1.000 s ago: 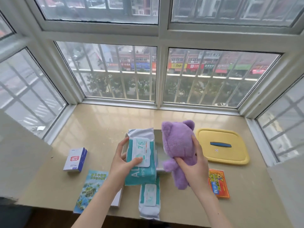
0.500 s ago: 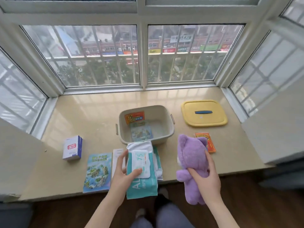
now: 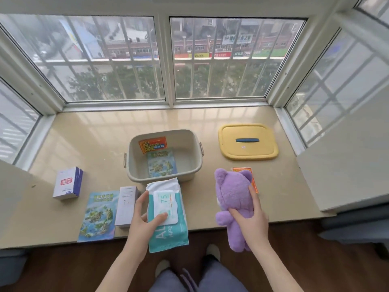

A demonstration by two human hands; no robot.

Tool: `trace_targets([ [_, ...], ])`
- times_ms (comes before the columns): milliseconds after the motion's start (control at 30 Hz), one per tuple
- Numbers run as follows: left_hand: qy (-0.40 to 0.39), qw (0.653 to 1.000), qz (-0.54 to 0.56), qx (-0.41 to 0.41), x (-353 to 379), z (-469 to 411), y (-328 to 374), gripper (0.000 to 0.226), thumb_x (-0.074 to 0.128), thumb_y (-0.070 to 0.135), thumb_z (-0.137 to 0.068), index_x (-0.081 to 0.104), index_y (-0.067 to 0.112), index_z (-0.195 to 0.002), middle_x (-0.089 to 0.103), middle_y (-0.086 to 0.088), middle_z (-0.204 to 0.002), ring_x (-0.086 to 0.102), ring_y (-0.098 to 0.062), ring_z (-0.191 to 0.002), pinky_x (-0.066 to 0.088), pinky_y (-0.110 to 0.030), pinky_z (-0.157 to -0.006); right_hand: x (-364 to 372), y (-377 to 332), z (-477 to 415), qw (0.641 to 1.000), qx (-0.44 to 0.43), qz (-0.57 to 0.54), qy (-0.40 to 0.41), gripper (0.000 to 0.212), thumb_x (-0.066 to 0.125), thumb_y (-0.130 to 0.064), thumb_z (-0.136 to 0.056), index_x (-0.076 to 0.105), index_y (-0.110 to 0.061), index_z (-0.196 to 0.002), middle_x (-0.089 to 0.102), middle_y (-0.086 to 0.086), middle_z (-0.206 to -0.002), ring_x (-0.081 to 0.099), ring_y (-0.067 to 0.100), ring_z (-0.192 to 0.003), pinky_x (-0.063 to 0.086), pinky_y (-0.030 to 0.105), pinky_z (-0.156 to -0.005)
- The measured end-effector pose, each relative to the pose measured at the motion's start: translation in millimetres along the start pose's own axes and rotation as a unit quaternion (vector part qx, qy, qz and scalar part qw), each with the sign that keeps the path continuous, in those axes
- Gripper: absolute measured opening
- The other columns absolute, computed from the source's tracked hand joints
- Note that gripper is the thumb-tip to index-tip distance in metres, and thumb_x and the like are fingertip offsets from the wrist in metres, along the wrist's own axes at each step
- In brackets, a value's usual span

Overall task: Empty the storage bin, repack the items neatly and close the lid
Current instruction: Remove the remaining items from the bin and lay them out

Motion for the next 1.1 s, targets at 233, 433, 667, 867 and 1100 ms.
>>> trace_targets([
  [233, 0.032, 0.999, 0.008, -0.004, 75, -29, -15, 0.074, 0.077, 0.005, -0.078, 0.045, 0.055, -0.122, 0.065, -0.011, -0.119, 0.071, -0.031, -0.095, 0.059, -0.052, -0.074, -27, 22, -83, 0.999, 0.000, 0.037, -0.024, 0.086, 0.076, -0.052, -0.068, 0.027, -0.059, -0.139, 0.054, -0.009, -0.134, 0.056, 0.015, -0.119, 0.048, 0.044, -0.100],
  [433, 0.065, 0.997, 0.008, -0.044, 86, -60, -60, 0.076, 0.077, 0.007, -0.079, 0.043, 0.055, -0.126, 0.062, -0.005, -0.125, 0.070, -0.025, -0.100, 0.060, -0.046, -0.074, 15, 36, -124, 0.995, -0.007, 0.090, -0.051, 0.081, 0.074, -0.041, -0.077, 0.026, -0.055, -0.141, 0.051, -0.006, -0.112, 0.056, 0.029, -0.110, 0.049, 0.041, -0.095],
  [667, 0.102, 0.990, 0.014, -0.095, 56, -107, -124, 0.076, 0.077, 0.008, -0.079, 0.042, 0.052, -0.129, 0.061, -0.002, -0.126, 0.069, -0.022, -0.102, 0.059, -0.048, -0.079, 104, 102, -153, 0.978, 0.038, 0.185, -0.084, 0.077, 0.065, -0.050, -0.080, 0.022, -0.053, -0.144, 0.061, 0.015, -0.112, 0.054, 0.040, -0.103, 0.044, 0.037, -0.088],
  [867, 0.099, 0.990, -0.002, -0.098, 23, -145, -148, 0.079, 0.075, 0.001, -0.079, 0.043, 0.051, -0.131, 0.065, -0.006, -0.119, 0.070, -0.026, -0.099, 0.059, -0.049, -0.076, 153, 126, -150, 0.976, 0.033, 0.211, -0.048, 0.080, 0.067, -0.049, -0.081, 0.020, -0.051, -0.146, 0.045, 0.011, -0.093, 0.044, 0.035, -0.104, 0.041, 0.038, -0.089],
  [1100, 0.057, 0.994, -0.032, -0.090, -5, -179, -148, 0.080, 0.075, 0.001, -0.079, 0.041, 0.050, -0.132, 0.069, -0.003, -0.110, 0.072, -0.028, -0.091, 0.060, -0.047, -0.072, 179, 129, -139, 0.980, 0.001, 0.196, 0.029, 0.083, 0.073, -0.041, -0.078, 0.027, -0.049, -0.146, 0.045, 0.011, -0.097, 0.043, 0.033, -0.103, 0.040, 0.037, -0.087],
])
Point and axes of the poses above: each hand's wrist, its own z-axis away from the middle knuckle, its own x-axis out of the palm, y = z × x, the point moved 9 cm from there along -z, towards the middle knuckle
